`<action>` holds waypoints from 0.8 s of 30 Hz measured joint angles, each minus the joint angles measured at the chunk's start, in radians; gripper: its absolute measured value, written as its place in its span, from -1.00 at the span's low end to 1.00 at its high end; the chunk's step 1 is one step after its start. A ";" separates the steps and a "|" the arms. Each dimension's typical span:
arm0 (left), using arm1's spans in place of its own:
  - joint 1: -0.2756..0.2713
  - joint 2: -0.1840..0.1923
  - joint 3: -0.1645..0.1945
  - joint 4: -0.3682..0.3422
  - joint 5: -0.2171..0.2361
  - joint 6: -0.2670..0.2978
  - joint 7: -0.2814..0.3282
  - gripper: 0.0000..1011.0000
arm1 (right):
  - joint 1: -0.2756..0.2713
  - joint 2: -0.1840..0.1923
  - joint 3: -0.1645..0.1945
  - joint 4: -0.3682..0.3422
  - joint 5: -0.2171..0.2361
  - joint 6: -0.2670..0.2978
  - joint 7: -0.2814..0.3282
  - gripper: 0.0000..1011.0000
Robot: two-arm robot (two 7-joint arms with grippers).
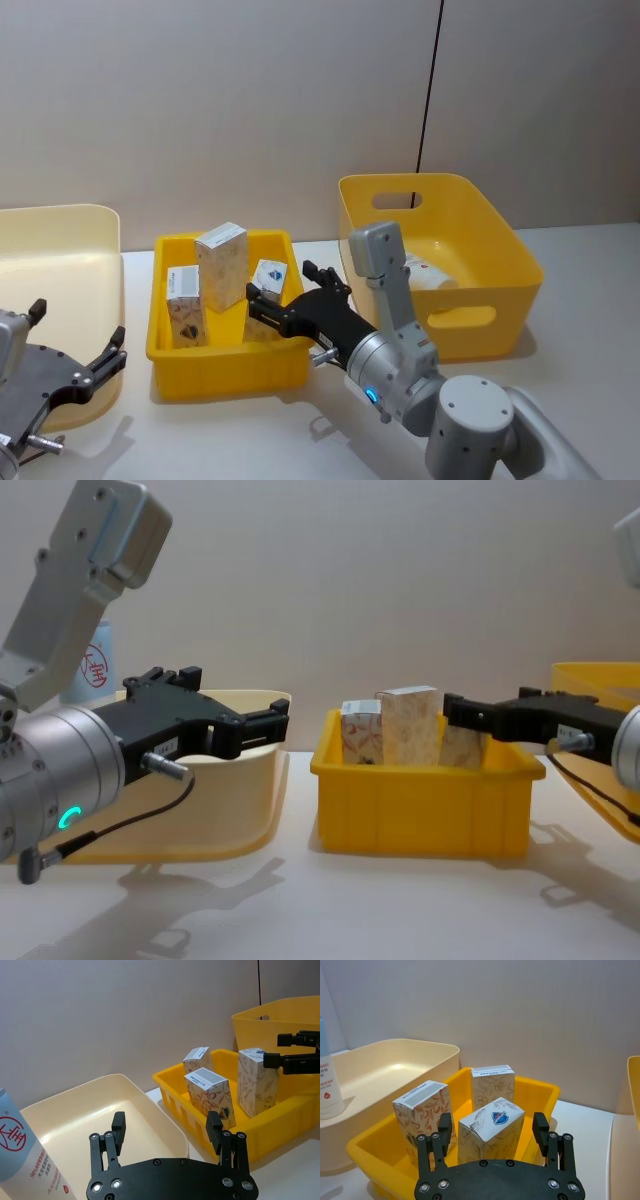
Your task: Bimanual collaborative sorting of washing and personal care products
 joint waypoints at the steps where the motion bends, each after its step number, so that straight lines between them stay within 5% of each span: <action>1: 0.000 0.000 0.000 0.000 0.000 0.000 0.000 0.98 | 0.001 0.000 0.000 0.001 -0.001 0.002 0.000 0.98; 24: 0.000 0.000 0.000 0.000 0.000 0.000 0.000 0.98 | 0.018 -0.048 -0.006 0.041 -0.024 0.036 -0.010 0.98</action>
